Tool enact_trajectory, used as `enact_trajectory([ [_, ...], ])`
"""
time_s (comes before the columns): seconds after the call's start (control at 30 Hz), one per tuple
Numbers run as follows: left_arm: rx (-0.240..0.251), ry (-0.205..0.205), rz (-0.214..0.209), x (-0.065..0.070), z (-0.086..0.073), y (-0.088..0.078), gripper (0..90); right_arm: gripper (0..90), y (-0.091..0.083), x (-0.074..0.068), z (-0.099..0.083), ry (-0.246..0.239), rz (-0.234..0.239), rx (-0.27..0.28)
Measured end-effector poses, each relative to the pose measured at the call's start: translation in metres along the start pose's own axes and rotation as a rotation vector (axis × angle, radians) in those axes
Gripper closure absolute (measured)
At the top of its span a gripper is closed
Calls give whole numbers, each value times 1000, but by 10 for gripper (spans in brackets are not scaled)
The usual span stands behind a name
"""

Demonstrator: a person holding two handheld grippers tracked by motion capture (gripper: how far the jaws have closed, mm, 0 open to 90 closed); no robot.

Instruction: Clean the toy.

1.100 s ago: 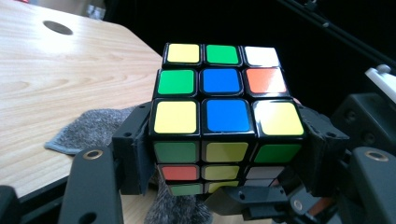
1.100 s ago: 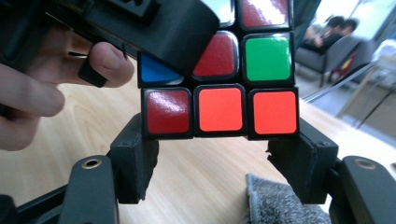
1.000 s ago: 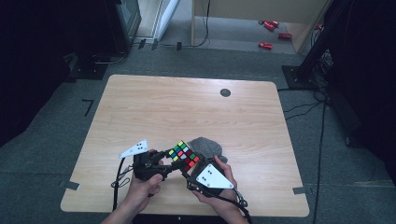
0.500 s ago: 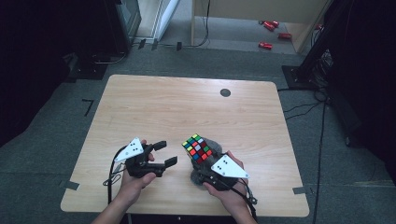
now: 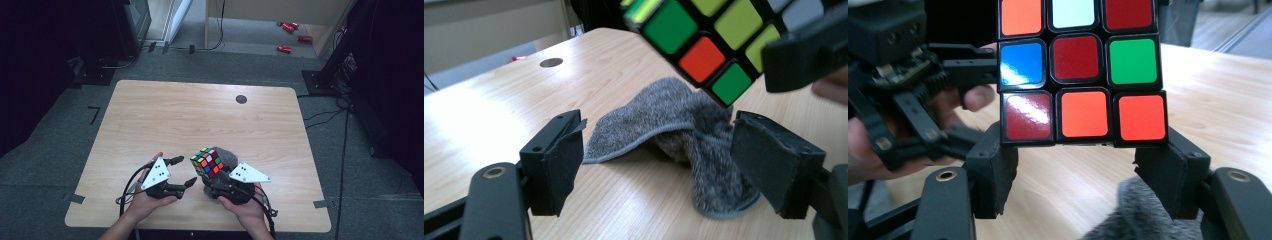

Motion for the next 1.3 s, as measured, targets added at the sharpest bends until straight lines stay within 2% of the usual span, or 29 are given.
enact_trajectory([
  [0.07, -9, 41, 16, 3, 0, 1, 223, 349, 1, -2, 0, 16, 16, -17],
  [0.17, -10, 68, 27, 4, 1, 1, 222, 350, 4, -4, -2, 26, 31, -38],
  [0.47, -45, 179, 65, 12, -1, 5, 222, 350, 3, -2, -1, 116, 81, -61],
  [0.73, -51, 253, 97, 17, -1, 6, 226, 350, 7, -11, -5, 122, 131, -112],
  [0.97, -62, 326, 122, 23, -3, 8, 301, 350, 11, -10, -8, 181, 165, -154],
  [1.1, -55, 334, 132, 23, -3, 7, 319, 345, 13, -9, -8, 208, 187, -162],
  [1.17, -56, 329, 128, 22, -4, 7, 326, 315, 14, -8, -8, 211, 189, -160],
  [1.23, -53, 297, 111, 19, -4, 6, 332, 291, 13, -6, -7, 214, 196, -154],
  [1.3, -43, 258, 111, 14, -5, 5, 335, 277, 10, -1, -5, 211, 191, -131],
])
Point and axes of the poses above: each handheld gripper's, and its own axes: y roughly forward along the jaws, z roughly out of its top, x roughly to its right, the point moved 3 cm from there along y, roughly forward along the jaws, and after that the axes turned 13 degrees about -z, right-handed, at the moved point
